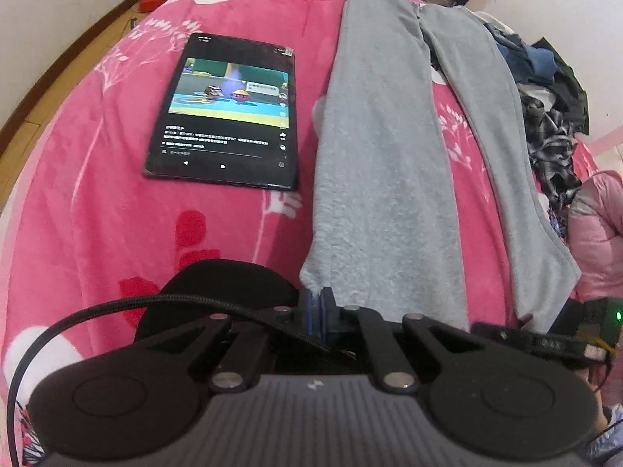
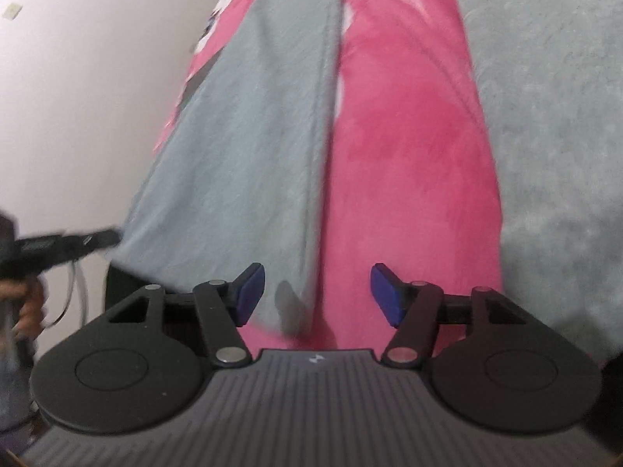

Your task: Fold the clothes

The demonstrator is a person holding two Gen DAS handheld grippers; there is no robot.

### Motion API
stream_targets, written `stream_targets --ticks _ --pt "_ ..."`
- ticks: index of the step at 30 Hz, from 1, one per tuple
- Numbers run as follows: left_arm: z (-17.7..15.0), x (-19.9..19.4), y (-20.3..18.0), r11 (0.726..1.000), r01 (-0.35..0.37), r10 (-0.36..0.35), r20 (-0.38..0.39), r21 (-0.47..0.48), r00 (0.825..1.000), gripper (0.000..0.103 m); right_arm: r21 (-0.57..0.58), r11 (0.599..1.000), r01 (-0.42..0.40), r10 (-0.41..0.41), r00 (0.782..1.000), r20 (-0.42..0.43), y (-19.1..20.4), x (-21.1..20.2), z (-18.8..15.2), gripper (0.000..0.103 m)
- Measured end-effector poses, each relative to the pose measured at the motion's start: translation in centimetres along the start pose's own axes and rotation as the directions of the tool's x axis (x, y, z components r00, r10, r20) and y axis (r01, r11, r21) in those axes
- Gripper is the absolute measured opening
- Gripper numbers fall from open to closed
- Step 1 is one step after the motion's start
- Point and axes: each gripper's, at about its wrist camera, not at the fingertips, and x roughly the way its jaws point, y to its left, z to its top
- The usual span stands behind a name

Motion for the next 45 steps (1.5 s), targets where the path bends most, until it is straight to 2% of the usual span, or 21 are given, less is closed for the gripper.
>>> stream_targets --ticks 3,4,5,6,8,14,16,19,22,25,27,28,30,31,33,36,38,40,41,43,45 --pt "-0.2 0.5 0.1 1.000 0.015 -0.015 0.000 -0.010 1.000 0.004 -0.070 0.997 0.016 -0.016 1.000 0.002 1.5 1.3 0.2 0.061" --pt "-0.3 0.7 0.1 1.000 0.021 -0.021 0.000 -0.015 1.000 0.004 -0.098 0.994 0.044 -0.043 0.999 0.008 2.0 1.7 0.1 0.053" --pt "-0.5 0.8 0.1 0.999 0.027 -0.027 0.001 -0.020 1.000 0.004 -0.110 0.989 0.100 -0.097 0.995 0.035 2.5 1.8 -0.1 0.026" --pt "-0.6 0.8 0.1 0.999 0.034 -0.034 0.001 -0.024 0.999 0.004 -0.107 0.983 0.150 -0.143 0.987 0.068 2.9 1.8 -0.2 0.011" --pt "-0.7 0.5 0.0 0.998 0.049 -0.049 0.003 -0.027 0.999 0.004 -0.102 0.981 0.166 -0.156 0.983 0.097 3.3 1.4 -0.5 0.004" --pt "-0.8 -1.5 0.1 0.996 0.079 -0.078 0.030 -0.041 0.996 0.004 -0.193 0.971 0.138 -0.098 0.974 0.203 4.9 -3.7 -1.3 0.003" --pt "-0.9 -1.0 0.3 0.996 0.074 -0.074 0.011 -0.055 0.997 0.005 -0.200 0.970 0.141 -0.097 0.972 0.213 4.8 -4.8 -1.5 0.003" --pt "-1.2 0.5 1.1 0.994 0.058 -0.059 -0.014 -0.096 0.998 0.006 -0.195 0.967 0.165 -0.138 0.980 0.142 3.4 -3.2 -1.5 0.003" --pt "-1.2 0.7 1.8 0.979 0.095 -0.100 -0.014 -0.182 0.995 0.011 -0.130 0.976 0.172 -0.171 0.985 0.023 1.3 -0.4 -1.6 0.006" --pt "-1.1 -0.4 2.0 0.980 0.074 -0.079 -0.020 -0.186 0.997 0.016 -0.093 0.982 0.165 -0.164 0.986 0.019 0.8 -0.5 -1.4 0.010" --pt "-0.8 -1.7 1.3 0.992 -0.013 0.014 0.005 -0.127 1.000 0.024 -0.107 0.979 0.174 -0.175 0.985 0.000 1.0 -0.7 -1.4 0.019" --pt "-0.7 -2.4 0.5 0.995 -0.068 0.071 0.034 -0.076 0.997 0.031 -0.110 0.979 0.173 -0.175 0.984 -0.009 1.1 -0.7 -1.5 0.025" --pt "-0.4 -3.0 -1.5 0.988 -0.148 0.143 0.097 0.046 0.985 0.031 -0.122 0.977 0.175 -0.178 0.984 -0.017 1.3 -1.0 -2.1 0.033" --pt "-0.2 -2.9 -2.7 0.982 -0.162 0.150 0.118 0.093 0.982 0.029 -0.129 0.976 0.176 -0.180 0.983 -0.020 1.4 -1.2 -2.4 0.037" --pt "0.3 -1.8 -4.7 0.978 -0.124 0.105 0.117 0.169 0.988 0.026 -0.143 0.974 0.178 -0.183 0.983 -0.026 1.6 -1.6 -3.0 0.041" --pt "0.7 1.3 -7.9 0.958 -0.064 0.050 0.057 0.280 0.997 0.026 -0.135 0.975 0.176 -0.181 0.983 -0.021 1.6 -2.8 -4.0 0.042" --pt "0.8 4.0 -10.0 0.933 -0.063 0.059 0.021 0.355 0.998 0.021 -0.108 0.980 0.165 -0.163 0.986 0.028 1.1 -4.9 -4.7 0.042" --pt "0.8 7.0 -11.8 0.901 -0.063 0.084 -0.030 0.430 0.996 0.022 -0.078 0.982 0.174 -0.165 0.980 0.108 0.4 -7.8 -5.0 0.042" --pt "0.6 8.6 -12.6 0.886 -0.065 0.103 -0.060 0.460 0.993 0.024 -0.063 0.981 0.181 -0.170 0.974 0.151 -0.1 -9.4 -5.1 0.042" --pt "-0.3 11.5 -13.3 0.875 -0.062 0.153 -0.153 0.480 0.976 0.026 -0.033 0.978 0.208 -0.194 0.952 0.238 -1.1 -12.6 -5.3 0.043" --pt "-1.8 13.5 -13.4 0.872 -0.031 0.172 -0.247 0.488 0.953 0.029 0.015 0.958 0.287 -0.277 0.908 0.314 -2.6 -15.8 -5.5 0.045"
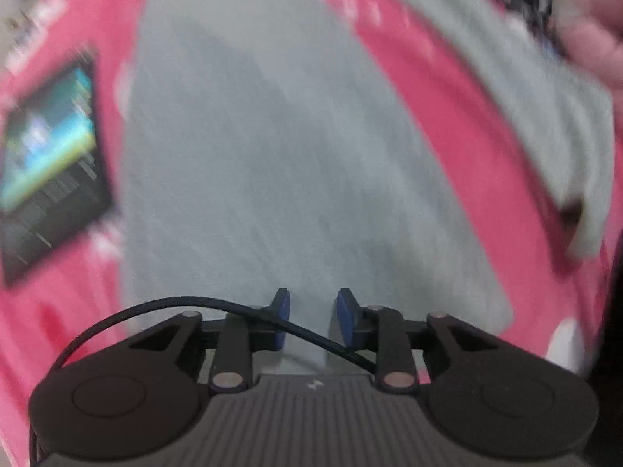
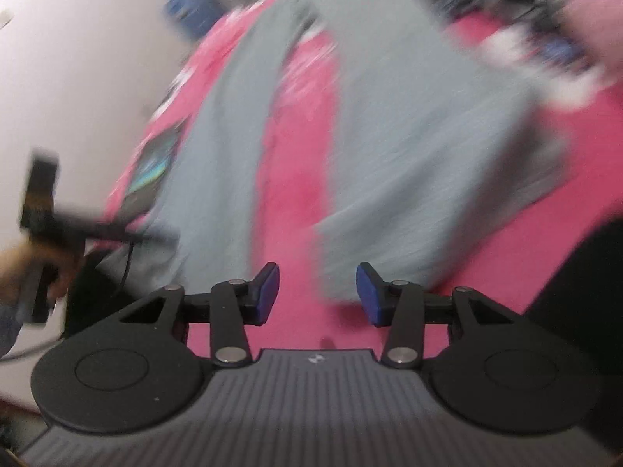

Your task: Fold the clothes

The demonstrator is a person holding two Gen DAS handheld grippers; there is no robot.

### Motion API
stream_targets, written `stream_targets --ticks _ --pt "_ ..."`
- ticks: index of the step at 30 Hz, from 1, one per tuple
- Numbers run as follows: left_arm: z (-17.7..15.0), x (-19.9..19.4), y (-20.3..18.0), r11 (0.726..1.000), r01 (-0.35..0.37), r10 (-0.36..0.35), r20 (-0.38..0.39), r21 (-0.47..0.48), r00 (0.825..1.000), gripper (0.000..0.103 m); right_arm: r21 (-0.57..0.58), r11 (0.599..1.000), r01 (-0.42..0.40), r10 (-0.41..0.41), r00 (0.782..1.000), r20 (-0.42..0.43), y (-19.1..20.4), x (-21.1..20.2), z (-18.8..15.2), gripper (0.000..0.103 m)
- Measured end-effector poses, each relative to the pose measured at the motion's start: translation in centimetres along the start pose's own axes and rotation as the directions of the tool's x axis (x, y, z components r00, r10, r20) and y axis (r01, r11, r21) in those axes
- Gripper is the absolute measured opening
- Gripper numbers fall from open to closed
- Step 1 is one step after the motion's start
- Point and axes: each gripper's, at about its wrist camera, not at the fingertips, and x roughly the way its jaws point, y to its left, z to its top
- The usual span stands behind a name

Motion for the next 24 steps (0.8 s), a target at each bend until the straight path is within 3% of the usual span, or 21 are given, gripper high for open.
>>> stream_targets --ticks 3,4,6,7,8,10,11,12,15,18,19,21,22,24 --pt "-1.5 -0.2 -1.6 0.997 -0.032 0.034 -0.020 0.077 0.999 0.031 0.049 0.993 0.109 -0.112 0.991 0.069 -4.1 -3.1 0.6 0.051" --pt "-1.8 -0.8 -1.9 0.998 -0.021 0.023 -0.035 0.058 0.999 0.029 0.061 0.989 0.132 -0.136 0.988 0.069 -5.5 -3.5 0.9 0.053" --pt "-2.2 -2.8 -2.9 0.998 0.057 -0.057 -0.003 -0.009 0.998 0.031 0.092 0.983 0.156 -0.161 0.986 0.047 -8.6 -3.6 1.8 0.054" --pt "-2.2 -3.8 -3.7 0.985 0.168 -0.166 0.041 -0.042 0.985 0.038 0.112 0.981 0.159 -0.164 0.986 0.038 -9.7 -3.2 2.3 0.054" --pt "-2.0 -4.2 -4.4 0.955 0.287 -0.280 0.091 -0.080 0.956 0.050 0.137 0.977 0.165 -0.171 0.985 0.031 -10.7 -2.8 2.8 0.054" --pt "-1.2 -3.4 -6.0 0.854 0.498 -0.473 0.175 -0.151 0.864 0.060 0.178 0.972 0.157 -0.165 0.986 0.032 -12.3 -1.9 3.9 0.055" --pt "-0.6 -2.3 -6.9 0.806 0.565 -0.534 0.195 -0.175 0.823 0.061 0.193 0.971 0.141 -0.150 0.988 0.034 -13.0 -1.4 4.4 0.058" --pt "0.0 -1.2 -7.7 0.779 0.596 -0.562 0.204 -0.192 0.801 0.061 0.200 0.973 0.116 -0.126 0.991 0.036 -13.5 -0.7 4.9 0.060" --pt "1.3 2.3 -9.8 0.733 0.641 -0.606 0.211 -0.228 0.767 0.061 0.167 0.986 0.030 -0.040 0.998 0.053 -14.6 1.2 6.7 0.069" --pt "2.4 4.7 -10.9 0.654 0.701 -0.665 0.225 -0.285 0.712 0.057 0.140 0.988 -0.061 0.063 0.998 -0.011 -15.7 3.6 8.5 0.078" --pt "2.5 5.1 -11.3 0.633 0.713 -0.678 0.229 -0.302 0.699 0.054 0.145 0.986 -0.083 0.089 0.995 -0.035 -16.0 4.5 8.9 0.086" --pt "2.4 5.3 -12.0 0.611 0.730 -0.698 0.227 -0.305 0.679 0.030 0.148 0.987 -0.060 0.079 0.989 -0.127 -16.4 6.7 9.6 0.089" --pt "2.4 5.4 -12.2 0.602 0.737 -0.707 0.225 -0.307 0.671 0.010 0.153 0.987 -0.045 0.072 0.982 -0.176 -16.6 7.9 9.7 0.089" --pt "2.0 5.4 -11.7 0.579 0.754 -0.721 0.236 -0.309 0.651 0.009 0.176 0.984 -0.038 0.080 0.967 -0.242 -17.0 9.5 9.7 0.089"
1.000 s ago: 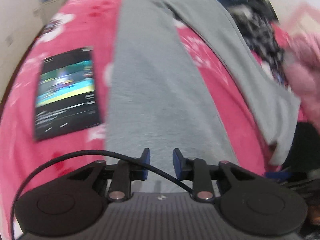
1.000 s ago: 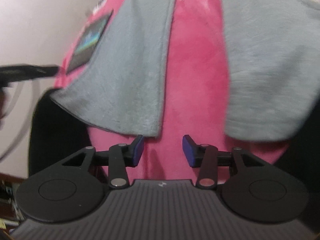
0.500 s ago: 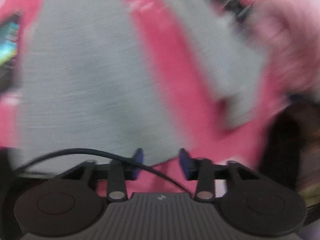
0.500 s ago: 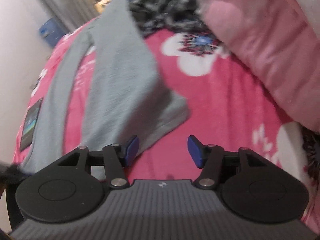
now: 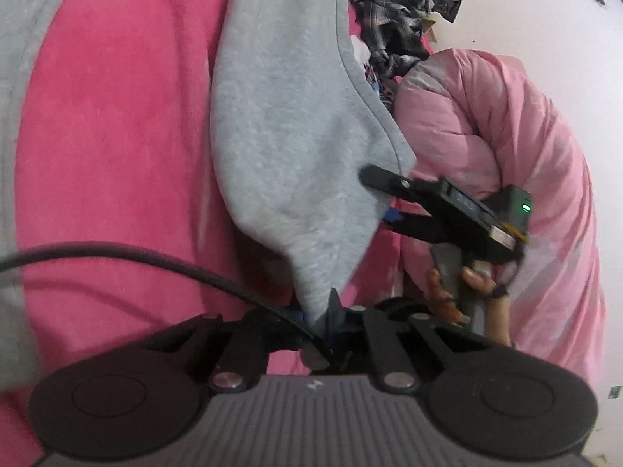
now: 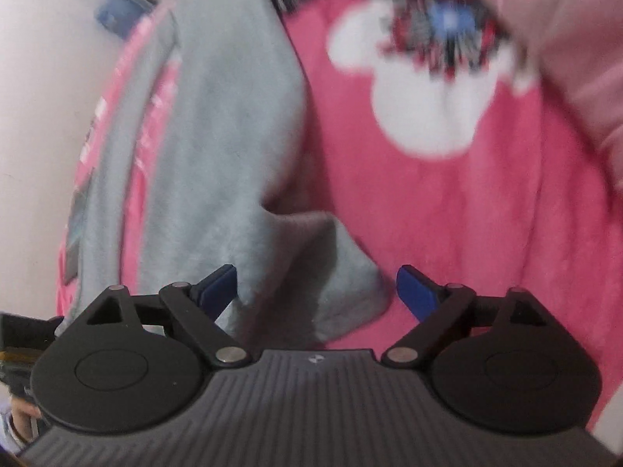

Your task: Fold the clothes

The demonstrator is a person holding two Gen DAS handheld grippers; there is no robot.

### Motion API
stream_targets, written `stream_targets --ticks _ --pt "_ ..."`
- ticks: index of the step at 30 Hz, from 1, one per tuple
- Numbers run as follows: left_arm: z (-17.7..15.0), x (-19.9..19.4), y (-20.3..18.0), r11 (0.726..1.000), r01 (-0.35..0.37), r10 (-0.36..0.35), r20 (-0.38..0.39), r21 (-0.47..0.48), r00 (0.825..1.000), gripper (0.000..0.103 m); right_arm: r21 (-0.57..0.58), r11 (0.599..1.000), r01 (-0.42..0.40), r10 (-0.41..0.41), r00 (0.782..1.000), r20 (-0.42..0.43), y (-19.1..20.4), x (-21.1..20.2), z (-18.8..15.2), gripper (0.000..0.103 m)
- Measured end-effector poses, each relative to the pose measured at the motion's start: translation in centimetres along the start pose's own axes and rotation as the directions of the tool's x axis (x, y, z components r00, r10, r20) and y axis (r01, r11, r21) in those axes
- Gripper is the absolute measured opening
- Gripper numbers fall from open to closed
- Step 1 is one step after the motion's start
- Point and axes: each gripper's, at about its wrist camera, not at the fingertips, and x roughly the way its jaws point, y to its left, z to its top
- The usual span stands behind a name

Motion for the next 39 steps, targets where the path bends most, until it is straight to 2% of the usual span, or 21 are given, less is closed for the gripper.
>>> stream_targets --ticks 1,3,5,7,8,11,14,17,19,21,23,25,26,28,29,30,32,34,36,37,39 --pt "-0.2 -0.6 0.1 1.000 0.021 -0.021 0.010 -0.008 1.000 0.008 0.001 1.000 -0.007 0.007 1.000 -0.002 0.0 0.1 0.0 0.089" --pt "-0.5 -1.9 0.4 0.995 0.084 -0.083 0.032 -0.044 0.996 0.007 -0.016 1.000 -0.011 0.011 1.000 -0.008 0.2 0.0 -0.3 0.078" --pt "-0.7 -3.3 0.8 0.986 0.148 -0.142 0.065 -0.083 0.988 0.006 -0.030 0.999 -0.022 0.022 0.999 -0.024 0.4 0.0 -0.6 0.034" --pt "-0.7 -4.7 1.1 0.975 0.191 -0.180 0.107 -0.110 0.978 0.005 -0.023 0.998 -0.054 0.053 0.998 -0.018 0.6 -0.2 -0.9 0.019" --pt "-0.7 -5.4 1.2 0.972 0.204 -0.189 0.128 -0.116 0.974 0.005 -0.020 0.998 -0.064 0.064 0.998 -0.004 0.7 -0.5 -1.0 0.016" --pt "-0.4 -7.4 1.2 0.975 0.194 -0.173 0.175 -0.108 0.969 0.005 0.003 0.994 -0.108 0.108 0.994 0.030 1.1 -1.5 -1.4 0.013" --pt "-0.6 -8.8 1.2 0.974 0.191 -0.167 0.184 -0.121 0.969 0.005 0.021 0.987 -0.162 0.161 0.986 0.040 1.8 -3.2 -2.8 0.011" --pt "-1.0 -9.2 0.9 0.971 0.204 -0.184 0.150 -0.126 0.971 0.005 0.010 0.962 -0.273 0.273 0.962 0.003 2.7 -5.5 -4.3 0.007" --pt "-1.3 -9.2 0.5 0.984 0.150 -0.137 0.125 -0.099 0.983 0.005 -0.026 0.954 -0.298 0.297 0.954 -0.024 3.6 -7.1 -5.4 0.007" --pt "-1.3 -8.0 0.7 0.992 0.076 -0.069 0.077 -0.096 0.995 0.005 -0.063 0.970 -0.234 0.234 0.972 -0.021 4.2 -8.4 -5.9 0.007" --pt "-1.2 -6.6 0.6 0.996 -0.051 0.055 0.040 -0.078 0.998 0.006 -0.094 0.987 -0.130 0.130 0.991 -0.013 4.1 -9.0 -6.0 0.007" --pt "-0.9 -5.9 0.4 0.983 -0.183 0.183 0.044 -0.012 0.982 0.007 -0.110 0.994 -0.002 0.001 1.000 -0.004 3.6 -8.6 -5.8 0.007" --pt "-0.8 -5.9 0.3 0.978 -0.208 0.208 0.054 0.010 0.977 0.008 -0.112 0.993 0.045 -0.046 0.999 -0.003 3.3 -8.3 -5.8 0.007" --pt "-0.6 -5.9 0.1 0.978 -0.205 0.204 0.050 0.029 0.978 0.013 -0.100 0.992 0.082 -0.086 0.996 -0.033 2.6 -7.1 -5.9 0.007" --pt "-0.7 -6.0 -0.2 0.977 -0.209 0.207 0.050 0.042 0.977 0.025 -0.112 0.984 0.137 -0.142 0.989 -0.044 2.3 -6.6 -5.9 0.007" --pt "-1.0 -6.1 -0.7 0.970 -0.230 0.225 0.066 0.074 0.972 0.031 -0.125 0.974 0.191 -0.199 0.978 -0.054 2.1 -6.1 -6.0 0.007" --pt "-2.0 -6.4 -2.1 0.945 -0.267 0.255 0.087 0.188 0.963 0.056 -0.149 0.948 0.282 -0.294 0.953 -0.070 1.6 -5.3 -6.0 0.008" --pt "-2.0 -6.2 -2.7 0.934 -0.265 0.254 0.075 0.240 0.964 0.057 -0.204 0.913 0.354 -0.369 0.928 -0.042 1.6 -5.7 -5.8 0.008" --pt "-1.6 -6.0 -2.4 0.946 -0.241 0.229 0.077 0.216 0.970 0.058 -0.240 0.857 0.455 -0.468 0.883 0.002 1.6 -6.2 -5.3 0.011" --pt "-1.0 -5.9 -1.8 0.955 -0.231 0.220 0.081 0.188 0.972 0.058 -0.217 0.870 0.444 -0.451 0.892 0.018 1.3 -6.5 -4.9 0.012" --pt "0.2 -5.6 -0.6 0.964 -0.235 0.223 0.109 0.122 0.969 0.057 -0.147 0.931 0.334 -0.332 0.943 0.038 0.9 -6.7 -3.8 0.022"
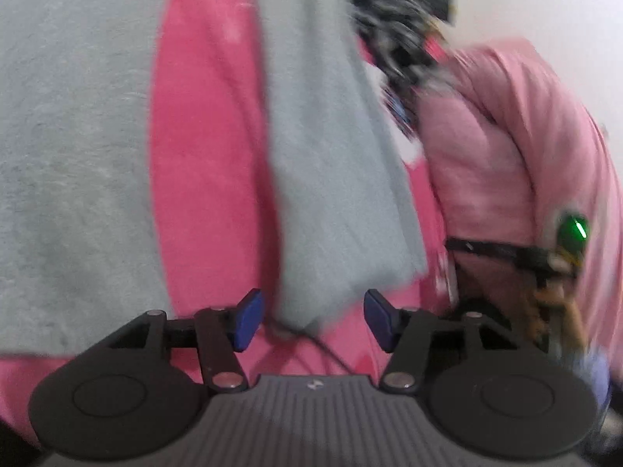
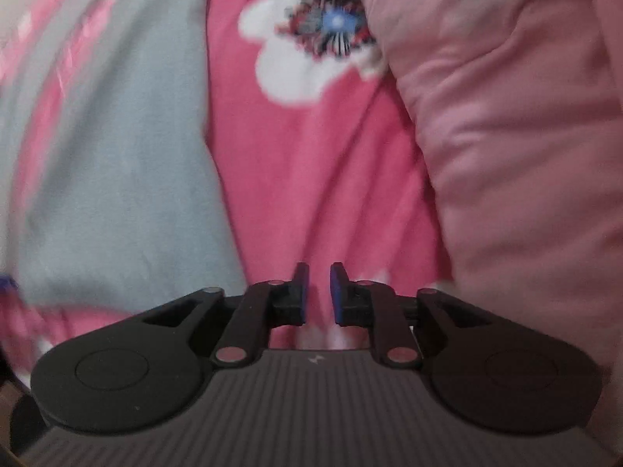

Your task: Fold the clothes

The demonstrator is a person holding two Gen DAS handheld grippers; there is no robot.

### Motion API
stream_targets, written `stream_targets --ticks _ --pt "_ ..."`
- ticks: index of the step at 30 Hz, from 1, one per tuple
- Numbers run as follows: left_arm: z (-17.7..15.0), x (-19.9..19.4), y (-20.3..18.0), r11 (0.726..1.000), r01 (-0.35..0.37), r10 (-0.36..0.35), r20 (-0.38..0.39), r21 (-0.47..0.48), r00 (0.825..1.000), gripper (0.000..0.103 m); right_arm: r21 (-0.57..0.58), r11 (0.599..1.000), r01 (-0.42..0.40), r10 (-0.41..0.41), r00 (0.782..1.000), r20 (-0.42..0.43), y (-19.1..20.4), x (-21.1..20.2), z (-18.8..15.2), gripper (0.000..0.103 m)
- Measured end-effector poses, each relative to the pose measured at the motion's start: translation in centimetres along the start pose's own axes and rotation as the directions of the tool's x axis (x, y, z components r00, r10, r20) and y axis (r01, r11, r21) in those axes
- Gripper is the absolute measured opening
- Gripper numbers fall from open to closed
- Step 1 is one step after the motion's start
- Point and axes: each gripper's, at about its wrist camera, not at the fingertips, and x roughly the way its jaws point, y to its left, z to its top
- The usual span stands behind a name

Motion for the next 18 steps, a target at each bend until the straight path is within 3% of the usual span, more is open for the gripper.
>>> stream_targets --ticks 1,2,4,6,7,8,11,12,14,16,18 --pt "0.5 0.4 0.6 1.000 -0.010 0.010 0.013 -0.025 1.000 0.056 0.037 0.997 -0.062 0.061 0.998 0.023 -0.3 0.0 0.5 0.039" --pt "1.1 0.9 1.0 0.999 -0.024 0.025 0.021 -0.036 0.999 0.052 0.054 0.990 -0.129 0.127 0.991 0.032 -0.3 0.4 1.1 0.063" --pt "2.2 1.9 1.2 1.000 -0.015 0.016 0.047 -0.025 0.999 0.042 0.019 0.980 -0.197 0.196 0.980 0.026 1.3 2.2 2.3 0.090" --pt "2.7 2.6 1.3 0.998 0.041 -0.038 0.056 -0.047 0.998 0.010 -0.053 0.987 -0.150 0.151 0.988 0.029 3.4 4.2 3.7 0.092" --pt "2.8 2.9 1.2 0.996 0.063 -0.059 0.053 -0.062 0.997 0.002 -0.076 0.991 -0.106 0.108 0.994 0.024 4.2 5.4 4.3 0.092" --pt "2.7 2.8 0.9 0.995 0.070 -0.067 0.052 -0.073 0.996 0.003 -0.074 0.995 -0.073 0.073 0.997 -0.005 4.6 6.5 4.6 0.081" --pt "1.8 1.6 -0.8 0.995 0.087 -0.084 0.078 -0.043 0.993 0.002 -0.134 0.991 -0.022 0.020 1.000 -0.016 5.2 7.1 3.9 0.026" --pt "1.5 1.0 -1.5 0.996 0.093 -0.091 0.090 -0.017 0.992 0.002 -0.165 0.986 -0.009 0.009 1.000 0.001 5.0 6.2 3.5 0.017" --pt "0.7 0.3 -2.7 0.997 0.068 -0.072 0.104 0.040 0.992 0.002 -0.216 0.976 0.038 -0.032 0.999 0.034 4.3 4.6 2.9 0.006" --pt "0.5 1.4 -2.5 0.999 0.025 -0.028 0.082 0.047 0.996 0.002 -0.225 0.960 0.165 -0.158 0.986 0.048 2.0 4.2 2.2 0.006" --pt "0.5 3.2 -1.4 0.999 -0.015 0.014 0.043 0.030 0.999 0.002 -0.173 0.969 0.174 -0.177 0.984 0.000 -0.8 4.7 1.8 0.006"
